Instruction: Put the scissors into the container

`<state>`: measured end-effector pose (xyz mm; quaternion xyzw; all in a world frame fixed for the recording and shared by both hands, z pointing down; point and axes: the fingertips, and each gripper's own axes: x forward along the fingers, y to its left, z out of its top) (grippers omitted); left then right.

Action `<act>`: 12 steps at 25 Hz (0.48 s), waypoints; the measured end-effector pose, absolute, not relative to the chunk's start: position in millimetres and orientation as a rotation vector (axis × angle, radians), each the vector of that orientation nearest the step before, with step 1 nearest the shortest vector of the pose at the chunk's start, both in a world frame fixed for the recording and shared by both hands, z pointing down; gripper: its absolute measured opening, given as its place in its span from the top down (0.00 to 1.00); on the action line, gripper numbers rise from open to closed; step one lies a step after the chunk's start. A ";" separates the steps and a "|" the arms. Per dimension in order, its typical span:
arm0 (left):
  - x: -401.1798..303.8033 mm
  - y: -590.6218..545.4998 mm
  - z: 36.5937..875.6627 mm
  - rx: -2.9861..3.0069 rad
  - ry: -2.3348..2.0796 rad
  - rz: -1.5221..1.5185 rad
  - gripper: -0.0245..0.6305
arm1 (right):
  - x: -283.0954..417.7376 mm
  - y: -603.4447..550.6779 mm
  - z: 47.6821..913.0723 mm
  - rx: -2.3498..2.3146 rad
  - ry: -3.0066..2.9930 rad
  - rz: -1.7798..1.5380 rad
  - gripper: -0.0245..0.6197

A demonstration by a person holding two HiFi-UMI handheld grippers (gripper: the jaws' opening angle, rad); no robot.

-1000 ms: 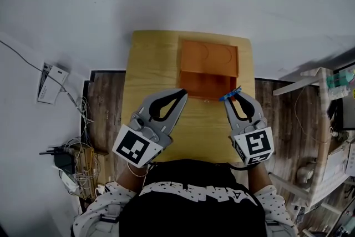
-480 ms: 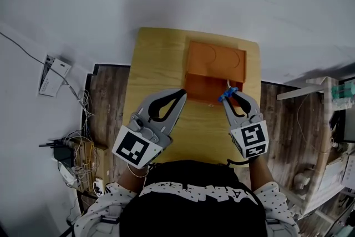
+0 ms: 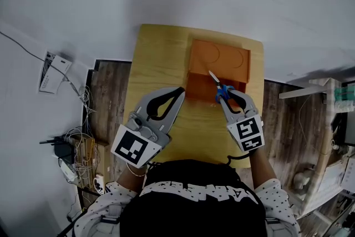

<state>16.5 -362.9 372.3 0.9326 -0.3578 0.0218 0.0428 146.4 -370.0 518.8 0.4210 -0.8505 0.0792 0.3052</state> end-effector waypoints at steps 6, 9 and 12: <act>12.7 -365.8 375.2 2.842 -1.101 0.074 0.96 | 146.3 -371.5 537.3 1.000 -2.187 0.183 0.82; 10.2 -366.5 374.8 2.841 -1.105 0.070 0.96 | 146.2 -372.1 546.6 0.959 -2.155 0.175 0.82; 9.4 -366.6 375.1 2.841 -1.108 0.073 0.96 | 148.5 -373.1 555.3 0.927 -2.124 0.173 0.82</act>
